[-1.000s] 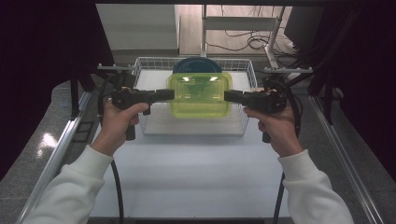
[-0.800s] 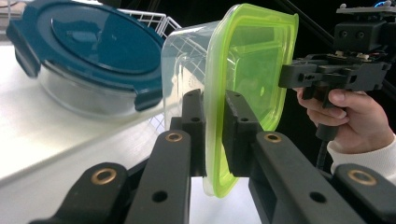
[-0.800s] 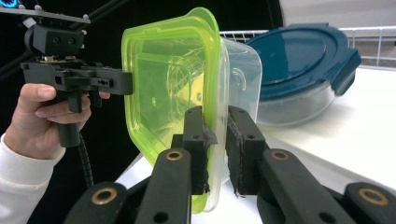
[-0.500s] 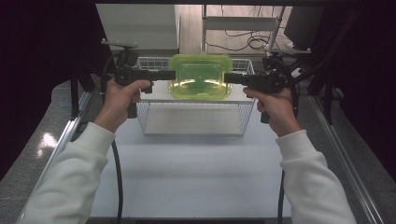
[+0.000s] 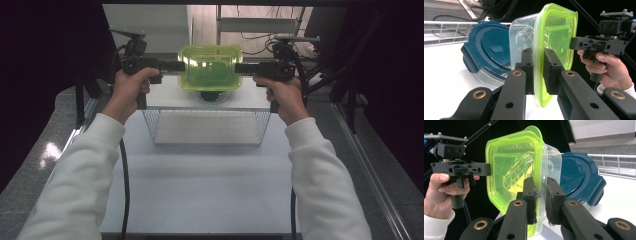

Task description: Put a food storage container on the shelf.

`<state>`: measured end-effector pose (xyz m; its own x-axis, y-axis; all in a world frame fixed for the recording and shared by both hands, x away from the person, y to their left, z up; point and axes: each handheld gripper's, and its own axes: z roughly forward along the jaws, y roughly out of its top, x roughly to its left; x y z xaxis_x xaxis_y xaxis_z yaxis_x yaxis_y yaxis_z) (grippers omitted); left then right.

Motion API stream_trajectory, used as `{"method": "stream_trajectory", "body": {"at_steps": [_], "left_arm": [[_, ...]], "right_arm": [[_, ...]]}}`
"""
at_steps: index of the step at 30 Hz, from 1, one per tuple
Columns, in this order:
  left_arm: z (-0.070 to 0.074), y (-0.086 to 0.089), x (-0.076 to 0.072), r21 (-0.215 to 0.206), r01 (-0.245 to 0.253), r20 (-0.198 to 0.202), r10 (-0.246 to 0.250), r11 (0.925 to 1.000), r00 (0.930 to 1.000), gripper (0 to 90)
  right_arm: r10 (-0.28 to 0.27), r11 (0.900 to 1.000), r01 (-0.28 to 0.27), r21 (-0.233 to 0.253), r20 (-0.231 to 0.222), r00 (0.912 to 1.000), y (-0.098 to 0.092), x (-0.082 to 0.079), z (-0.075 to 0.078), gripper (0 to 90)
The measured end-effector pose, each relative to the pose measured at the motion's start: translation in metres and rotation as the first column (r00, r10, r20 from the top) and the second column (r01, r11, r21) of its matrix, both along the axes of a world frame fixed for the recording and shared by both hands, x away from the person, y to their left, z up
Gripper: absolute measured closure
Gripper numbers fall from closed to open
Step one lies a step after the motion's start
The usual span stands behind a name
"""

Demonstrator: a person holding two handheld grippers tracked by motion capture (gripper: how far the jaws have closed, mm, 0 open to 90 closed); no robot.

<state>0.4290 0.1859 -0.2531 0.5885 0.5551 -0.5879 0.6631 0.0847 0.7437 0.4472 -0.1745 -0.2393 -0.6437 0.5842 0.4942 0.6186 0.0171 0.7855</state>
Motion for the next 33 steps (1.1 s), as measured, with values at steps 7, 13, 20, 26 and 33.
{"method": "stream_trajectory", "body": {"at_steps": [7,13,20,26,33], "left_arm": [[-0.012,-0.002,0.024,-0.021,-0.016,-0.085,0.014,0.9997,0.9962,80.5],[-0.019,0.001,0.036,-0.080,-0.025,-0.121,0.015,0.9965,0.9926,78.8],[-0.032,0.002,0.053,-0.134,-0.069,-0.179,0.044,0.9885,0.9829,74.7],[-0.037,0.002,0.058,-0.148,-0.083,-0.177,0.057,0.9855,0.9826,72.1],[-0.035,-0.003,0.056,-0.095,-0.158,-0.138,0.144,0.9829,0.9800,42.9]], "right_arm": [[-0.029,0.999,0.031,0.017,-0.097,0.9948,-0.002,0.024,-0.009,78.7],[-0.042,0.996,0.054,0.074,-0.155,0.9870,-0.004,0.040,-0.017,77.9],[-0.053,0.982,0.094,0.166,-0.235,0.9705,-0.005,0.059,-0.032,74.3],[-0.057,0.974,0.111,0.197,-0.263,0.9631,-0.005,0.062,-0.037,71.7],[-0.080,0.978,0.115,0.172,-0.201,0.9764,0.000,0.057,-0.036,46.5]]}}
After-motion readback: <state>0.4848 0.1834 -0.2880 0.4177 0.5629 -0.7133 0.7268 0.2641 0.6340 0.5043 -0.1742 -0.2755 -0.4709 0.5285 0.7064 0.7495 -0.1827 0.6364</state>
